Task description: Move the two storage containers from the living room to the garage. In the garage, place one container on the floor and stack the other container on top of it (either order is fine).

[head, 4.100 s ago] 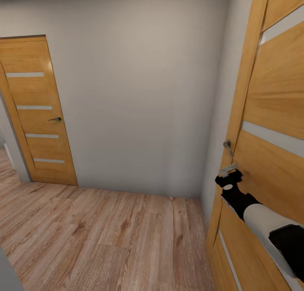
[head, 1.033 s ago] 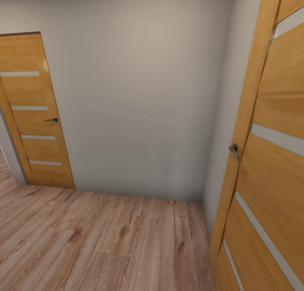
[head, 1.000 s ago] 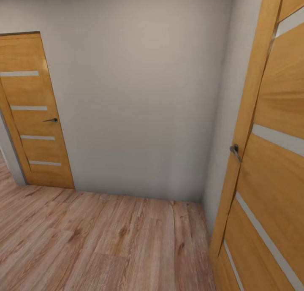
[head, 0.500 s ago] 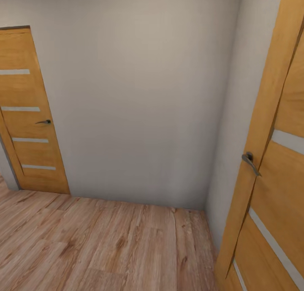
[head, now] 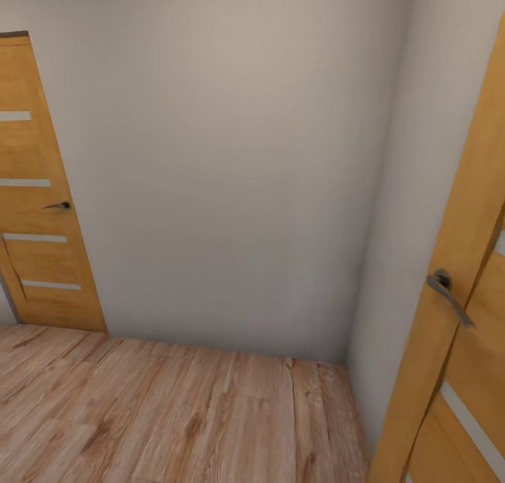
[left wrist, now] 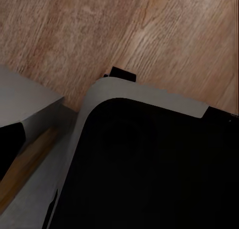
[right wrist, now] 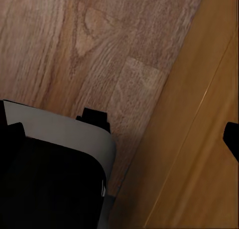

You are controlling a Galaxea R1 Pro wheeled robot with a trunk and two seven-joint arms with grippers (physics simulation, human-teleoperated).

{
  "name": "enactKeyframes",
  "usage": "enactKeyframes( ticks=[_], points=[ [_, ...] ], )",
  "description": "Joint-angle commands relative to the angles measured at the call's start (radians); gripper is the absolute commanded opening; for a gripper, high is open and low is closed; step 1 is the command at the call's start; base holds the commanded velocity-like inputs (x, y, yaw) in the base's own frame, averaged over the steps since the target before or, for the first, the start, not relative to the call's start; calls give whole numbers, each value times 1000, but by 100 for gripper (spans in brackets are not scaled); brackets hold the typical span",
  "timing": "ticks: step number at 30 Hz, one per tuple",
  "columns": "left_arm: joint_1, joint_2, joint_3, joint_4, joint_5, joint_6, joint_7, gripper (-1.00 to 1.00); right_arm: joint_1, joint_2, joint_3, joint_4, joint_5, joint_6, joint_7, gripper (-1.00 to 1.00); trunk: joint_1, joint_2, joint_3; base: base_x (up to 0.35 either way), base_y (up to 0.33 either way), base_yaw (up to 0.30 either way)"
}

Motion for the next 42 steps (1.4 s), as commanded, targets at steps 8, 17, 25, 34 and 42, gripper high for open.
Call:
enactKeyframes(
  ticks=[8,17,25,34,42],
  points=[
    [0,0,-1,0,7,-2,1,100,-1,0,8,3,-9,-3,-4,100,1,0,-1,321,-77,5],
    [0,0,0,0,8,-2,1,100,-1,-2,8,3,-9,-7,-10,100,1,0,-1,272,-14,235],
    [0,0,0,0,10,-2,1,100,-1,-2,8,3,-9,-7,-11,100,1,0,-1,126,0,279],
    [0,0,0,0,11,-1,1,100,-1,-2,8,3,-9,-7,-10,100,1,0,-1,115,0,279],
    [0,0,0,0,12,-1,1,100,-1,-3,8,3,-9,-7,-4,100,1,0,-1,171,0,203]
  ],
)
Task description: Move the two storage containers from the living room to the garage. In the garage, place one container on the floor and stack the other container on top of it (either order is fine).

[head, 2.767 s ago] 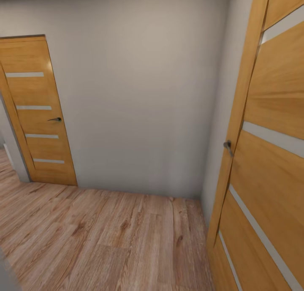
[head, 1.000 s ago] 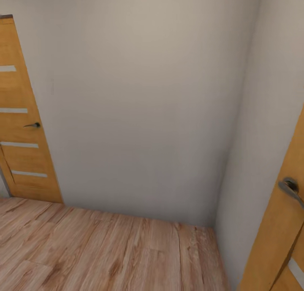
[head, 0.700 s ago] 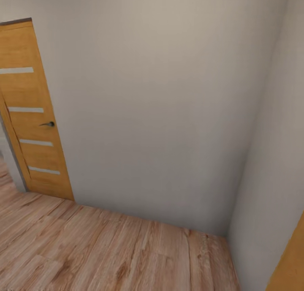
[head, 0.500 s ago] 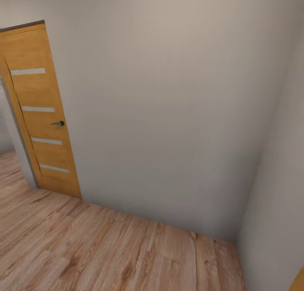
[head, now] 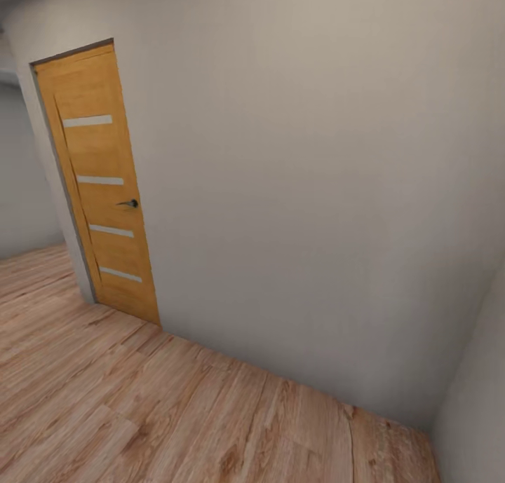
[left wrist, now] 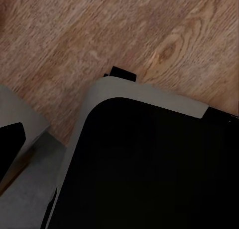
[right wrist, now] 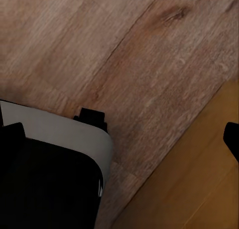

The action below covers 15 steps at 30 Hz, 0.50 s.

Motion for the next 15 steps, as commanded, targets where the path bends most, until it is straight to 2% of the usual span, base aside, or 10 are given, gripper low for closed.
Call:
enactKeyframes(
  ticks=[1,15],
  points=[
    [0,0,-2,-1,5,-2,1,100,-1,0,9,3,-10,-6,0,100,0,-1,-1,216,0,48],
    [0,0,-2,-1,6,-2,1,100,-1,1,9,3,-10,-6,2,100,0,-1,-1,236,0,7]
  ],
)
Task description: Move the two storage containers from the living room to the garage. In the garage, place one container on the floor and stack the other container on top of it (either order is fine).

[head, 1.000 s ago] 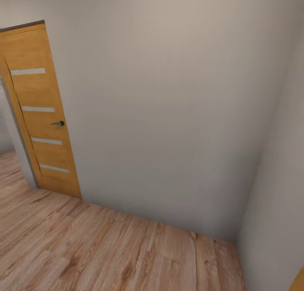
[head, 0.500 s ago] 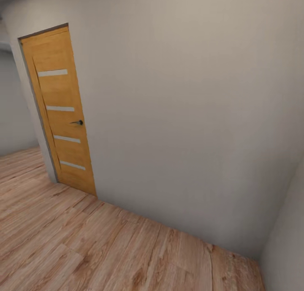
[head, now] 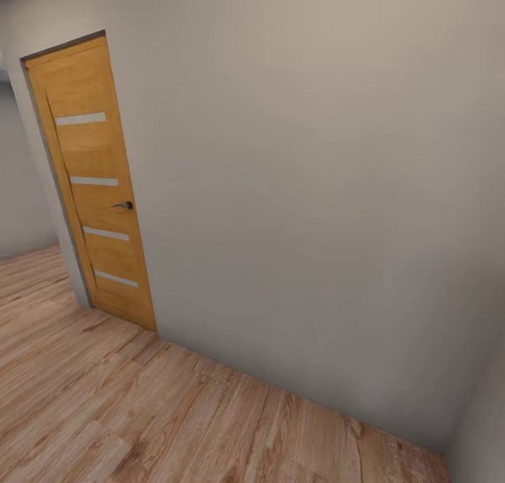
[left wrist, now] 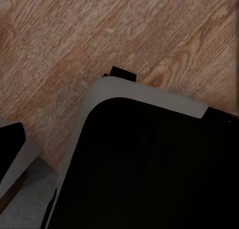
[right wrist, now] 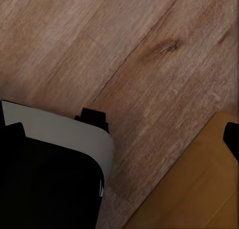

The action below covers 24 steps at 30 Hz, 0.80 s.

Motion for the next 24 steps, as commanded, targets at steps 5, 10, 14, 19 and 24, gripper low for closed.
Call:
enactKeyframes(
  ticks=[5,10,14,19,24],
  points=[
    [0,0,-2,0,5,-2,1,100,-1,2,9,3,-9,-7,0,100,0,0,-1,246,0,21],
    [0,0,-2,0,5,-2,1,100,-1,1,9,3,-10,-10,0,100,0,0,-1,246,0,186],
    [0,0,-2,0,5,-3,1,100,-1,2,9,3,-9,-11,0,100,0,0,-1,246,0,257],
    [0,0,0,0,5,-3,1,100,-1,2,10,3,-10,-7,-2,100,0,0,-1,231,0,269],
    [0,0,2,-1,6,-3,1,100,-1,5,8,2,-9,-10,-10,100,0,0,-1,207,0,270]
  ],
)
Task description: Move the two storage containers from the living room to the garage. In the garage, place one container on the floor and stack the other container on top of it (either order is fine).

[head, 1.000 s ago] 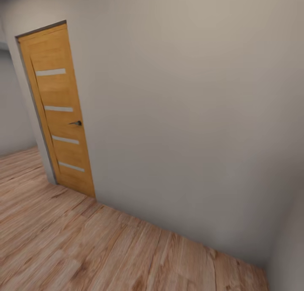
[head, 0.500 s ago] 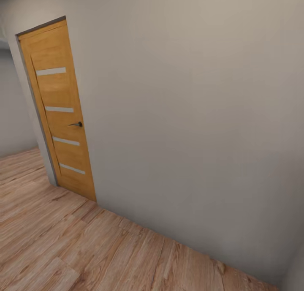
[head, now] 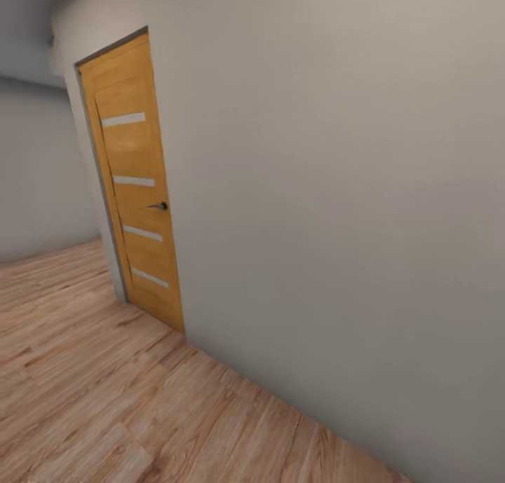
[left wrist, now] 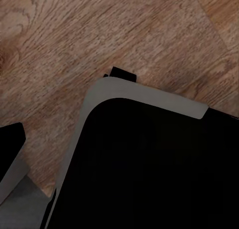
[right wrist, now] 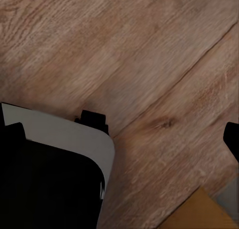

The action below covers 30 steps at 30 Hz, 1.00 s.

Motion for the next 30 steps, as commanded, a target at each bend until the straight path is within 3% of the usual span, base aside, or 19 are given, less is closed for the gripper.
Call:
enactKeyframes(
  ticks=[1,22,30],
  points=[
    [0,0,-2,0,3,-2,1,100,-1,0,9,3,-11,-9,-1,100,0,-1,-1,196,0,271],
    [0,0,0,-1,5,-2,1,100,-1,-6,5,3,-11,-14,-3,100,0,-1,-1,191,0,272],
    [0,0,0,0,5,-2,1,100,-1,-9,-26,3,-10,-14,-3,100,0,-1,-1,216,0,273]
  ],
)
